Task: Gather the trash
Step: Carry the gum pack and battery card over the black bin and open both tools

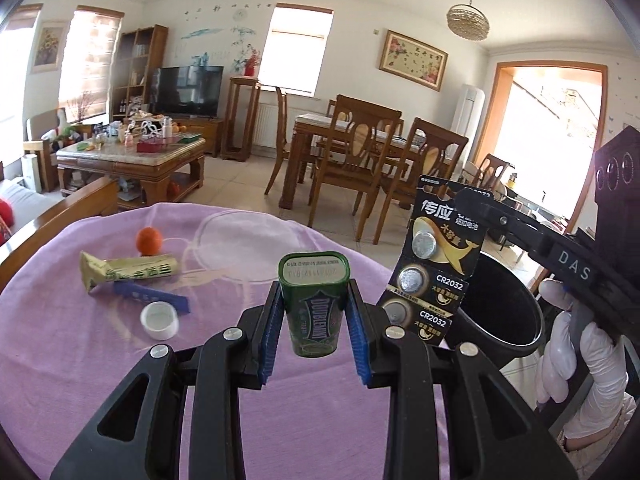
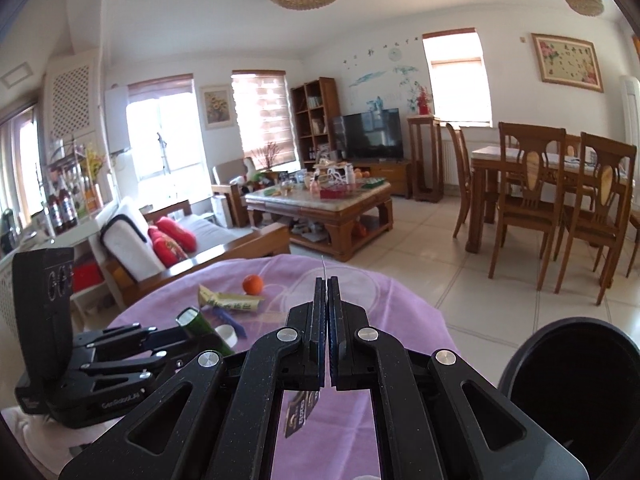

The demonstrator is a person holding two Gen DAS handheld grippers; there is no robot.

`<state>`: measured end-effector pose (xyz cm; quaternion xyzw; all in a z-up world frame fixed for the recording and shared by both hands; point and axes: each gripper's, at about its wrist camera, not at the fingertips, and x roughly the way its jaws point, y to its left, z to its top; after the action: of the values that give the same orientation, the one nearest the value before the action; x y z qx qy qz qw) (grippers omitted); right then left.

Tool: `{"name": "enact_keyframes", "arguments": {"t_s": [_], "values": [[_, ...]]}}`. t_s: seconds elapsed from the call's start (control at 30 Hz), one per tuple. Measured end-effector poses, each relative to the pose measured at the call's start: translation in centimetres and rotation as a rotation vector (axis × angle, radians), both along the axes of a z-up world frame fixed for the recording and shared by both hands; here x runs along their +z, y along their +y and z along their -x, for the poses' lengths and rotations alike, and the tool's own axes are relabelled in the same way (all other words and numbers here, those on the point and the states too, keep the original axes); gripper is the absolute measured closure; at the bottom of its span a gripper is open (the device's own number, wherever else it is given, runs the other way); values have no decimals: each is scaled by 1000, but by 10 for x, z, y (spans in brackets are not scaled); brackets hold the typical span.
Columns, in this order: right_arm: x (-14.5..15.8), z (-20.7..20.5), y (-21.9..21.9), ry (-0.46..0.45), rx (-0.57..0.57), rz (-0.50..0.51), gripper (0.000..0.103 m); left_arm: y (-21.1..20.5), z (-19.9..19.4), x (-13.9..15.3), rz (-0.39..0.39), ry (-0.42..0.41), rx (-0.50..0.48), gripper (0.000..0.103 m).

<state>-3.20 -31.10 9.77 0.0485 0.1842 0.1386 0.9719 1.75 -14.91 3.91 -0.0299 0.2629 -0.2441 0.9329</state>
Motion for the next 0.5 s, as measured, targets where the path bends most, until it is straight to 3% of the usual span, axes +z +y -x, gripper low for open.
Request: {"name": "enact_keyframes", "arguments": {"t_s": [0.33,0.5], "values": [[-14,39,-138,-16,-198,-47,101,-109,5,2,-24,-46,-190,72],[-28,59,-197,-16,-294,-76,101,-155,4,-6,-19,-28,-274,72]]}}
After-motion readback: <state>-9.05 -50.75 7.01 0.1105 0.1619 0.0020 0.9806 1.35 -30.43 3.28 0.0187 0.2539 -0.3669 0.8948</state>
